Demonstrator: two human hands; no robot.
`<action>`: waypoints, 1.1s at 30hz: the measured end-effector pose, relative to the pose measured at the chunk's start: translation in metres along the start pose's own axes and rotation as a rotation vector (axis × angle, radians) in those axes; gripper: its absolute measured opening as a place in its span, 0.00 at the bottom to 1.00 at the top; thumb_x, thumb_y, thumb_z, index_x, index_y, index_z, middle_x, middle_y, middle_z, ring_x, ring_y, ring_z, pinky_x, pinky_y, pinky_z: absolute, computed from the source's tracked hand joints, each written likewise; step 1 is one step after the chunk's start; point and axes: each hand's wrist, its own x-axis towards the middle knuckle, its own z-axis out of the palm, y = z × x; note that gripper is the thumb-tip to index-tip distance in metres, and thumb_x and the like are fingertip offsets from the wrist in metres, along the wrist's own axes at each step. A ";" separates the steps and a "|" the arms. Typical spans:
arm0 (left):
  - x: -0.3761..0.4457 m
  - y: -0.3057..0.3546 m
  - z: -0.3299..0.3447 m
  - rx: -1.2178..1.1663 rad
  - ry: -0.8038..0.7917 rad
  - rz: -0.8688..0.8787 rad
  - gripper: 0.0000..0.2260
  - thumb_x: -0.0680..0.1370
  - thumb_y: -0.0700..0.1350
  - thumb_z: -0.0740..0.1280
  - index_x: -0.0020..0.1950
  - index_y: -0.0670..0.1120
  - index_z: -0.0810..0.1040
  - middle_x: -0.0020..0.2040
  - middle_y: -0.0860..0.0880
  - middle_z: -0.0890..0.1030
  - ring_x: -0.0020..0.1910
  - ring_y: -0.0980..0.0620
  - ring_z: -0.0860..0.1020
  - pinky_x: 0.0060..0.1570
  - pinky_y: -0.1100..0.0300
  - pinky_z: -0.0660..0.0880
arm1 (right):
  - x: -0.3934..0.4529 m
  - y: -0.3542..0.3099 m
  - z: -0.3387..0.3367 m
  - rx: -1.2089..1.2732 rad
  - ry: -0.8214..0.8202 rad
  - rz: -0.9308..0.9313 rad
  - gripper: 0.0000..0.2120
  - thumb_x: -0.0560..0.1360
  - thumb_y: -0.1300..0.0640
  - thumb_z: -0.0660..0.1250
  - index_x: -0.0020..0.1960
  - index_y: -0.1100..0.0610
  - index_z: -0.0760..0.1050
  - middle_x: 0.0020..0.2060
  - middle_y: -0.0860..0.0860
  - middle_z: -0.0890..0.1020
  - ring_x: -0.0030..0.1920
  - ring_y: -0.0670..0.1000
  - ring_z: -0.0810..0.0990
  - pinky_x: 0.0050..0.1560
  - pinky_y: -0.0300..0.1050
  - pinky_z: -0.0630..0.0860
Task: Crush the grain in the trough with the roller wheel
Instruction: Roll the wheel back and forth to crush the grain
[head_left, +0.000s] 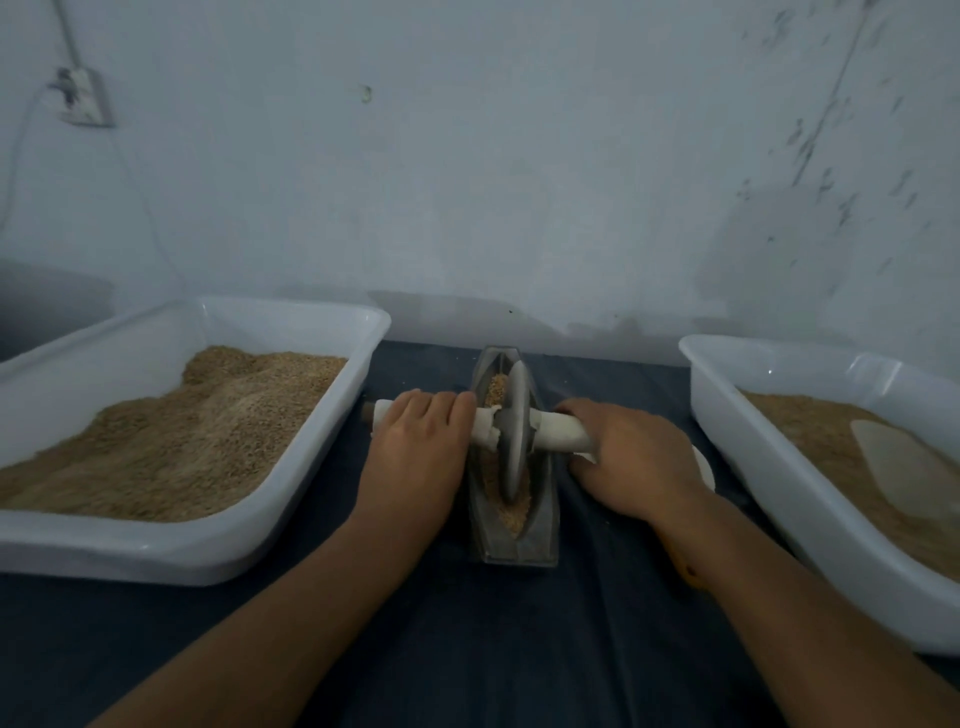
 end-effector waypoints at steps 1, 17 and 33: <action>-0.001 0.001 -0.003 0.008 -0.014 0.005 0.23 0.75 0.47 0.71 0.68 0.48 0.70 0.62 0.49 0.78 0.60 0.49 0.75 0.68 0.53 0.67 | -0.003 -0.001 -0.002 0.006 0.000 0.008 0.23 0.74 0.47 0.69 0.68 0.39 0.71 0.57 0.43 0.82 0.54 0.50 0.81 0.45 0.45 0.71; 0.032 -0.011 0.026 0.038 -0.011 -0.066 0.11 0.72 0.45 0.73 0.51 0.49 0.74 0.44 0.50 0.80 0.42 0.50 0.78 0.45 0.56 0.71 | 0.044 0.007 0.012 -0.095 -0.061 0.054 0.17 0.74 0.40 0.68 0.62 0.36 0.73 0.49 0.42 0.82 0.46 0.49 0.79 0.33 0.45 0.60; 0.070 -0.021 0.045 0.110 -0.034 -0.105 0.08 0.76 0.48 0.70 0.52 0.52 0.73 0.45 0.53 0.79 0.42 0.52 0.77 0.41 0.58 0.66 | 0.094 0.017 0.013 -0.078 -0.284 0.078 0.19 0.69 0.45 0.71 0.59 0.38 0.75 0.47 0.43 0.79 0.43 0.50 0.75 0.36 0.44 0.66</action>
